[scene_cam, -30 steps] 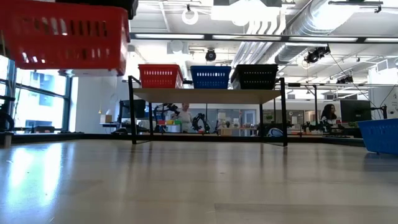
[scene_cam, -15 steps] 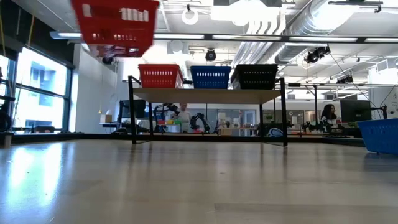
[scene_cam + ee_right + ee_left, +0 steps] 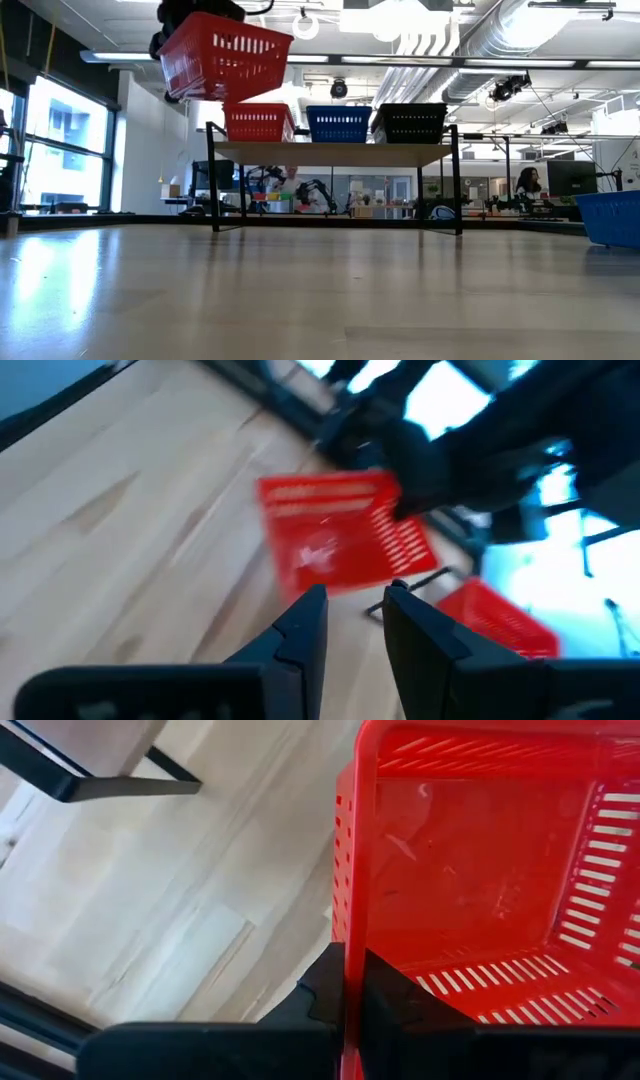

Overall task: Stack baskets on shelf by color
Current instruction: Stack the red basket on top of the red basket on the shelf

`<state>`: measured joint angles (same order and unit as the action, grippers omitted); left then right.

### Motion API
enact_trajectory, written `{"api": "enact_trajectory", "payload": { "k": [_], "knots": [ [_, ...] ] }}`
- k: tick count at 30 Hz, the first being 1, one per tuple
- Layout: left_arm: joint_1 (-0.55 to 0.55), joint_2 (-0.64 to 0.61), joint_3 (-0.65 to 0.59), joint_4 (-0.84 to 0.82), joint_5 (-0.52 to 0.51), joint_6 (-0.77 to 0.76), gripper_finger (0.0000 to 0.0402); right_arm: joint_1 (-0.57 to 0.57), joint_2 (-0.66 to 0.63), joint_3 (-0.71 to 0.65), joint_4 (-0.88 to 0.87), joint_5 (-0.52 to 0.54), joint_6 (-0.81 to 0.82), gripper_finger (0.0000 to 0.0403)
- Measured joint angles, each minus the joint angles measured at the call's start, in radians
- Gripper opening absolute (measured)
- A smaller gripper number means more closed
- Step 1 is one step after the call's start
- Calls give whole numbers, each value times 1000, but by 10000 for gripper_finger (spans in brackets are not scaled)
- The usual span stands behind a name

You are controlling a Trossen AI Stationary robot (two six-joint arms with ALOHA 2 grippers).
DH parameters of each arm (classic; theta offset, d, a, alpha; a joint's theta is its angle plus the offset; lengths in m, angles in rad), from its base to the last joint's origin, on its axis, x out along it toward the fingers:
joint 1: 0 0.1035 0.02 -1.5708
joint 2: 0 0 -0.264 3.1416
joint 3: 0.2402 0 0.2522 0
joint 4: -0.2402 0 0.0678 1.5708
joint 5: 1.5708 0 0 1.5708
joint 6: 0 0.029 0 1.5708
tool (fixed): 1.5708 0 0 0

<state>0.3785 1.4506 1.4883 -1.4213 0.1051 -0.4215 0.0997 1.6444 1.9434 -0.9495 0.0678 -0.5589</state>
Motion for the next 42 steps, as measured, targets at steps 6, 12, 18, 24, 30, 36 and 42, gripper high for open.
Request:
{"api": "enact_trajectory", "payload": {
  "k": [6, 12, 18, 24, 30, 36, 42],
  "knots": [
    [53, 0, 0, 0, 40, 33, 1, -53, 1, 0, 121, -18, 0, 87],
    [73, 0, 0, 0, 42, 24, 1, -90, 44, 2, 168, -80, 10, 87],
    [73, 0, 0, -31, 42, 114, 1, -86, 89, 2, 126, -79, 12, 87],
    [43, 0, 0, -53, 8, 264, 1, -86, 124, 1, 71, -123, 63, 87],
    [18, 1, 0, -43, -72, 328, 1, -86, 167, 1, 76, -143, 216, 87],
    [10, 2, 0, -30, -110, 311, 1, -87, 229, 0, 112, -142, 499, 87],
    [0, 2, 0, -28, -162, 275, 1, -87, 291, 0, 160, -81, 739, 87]
  ]
}}
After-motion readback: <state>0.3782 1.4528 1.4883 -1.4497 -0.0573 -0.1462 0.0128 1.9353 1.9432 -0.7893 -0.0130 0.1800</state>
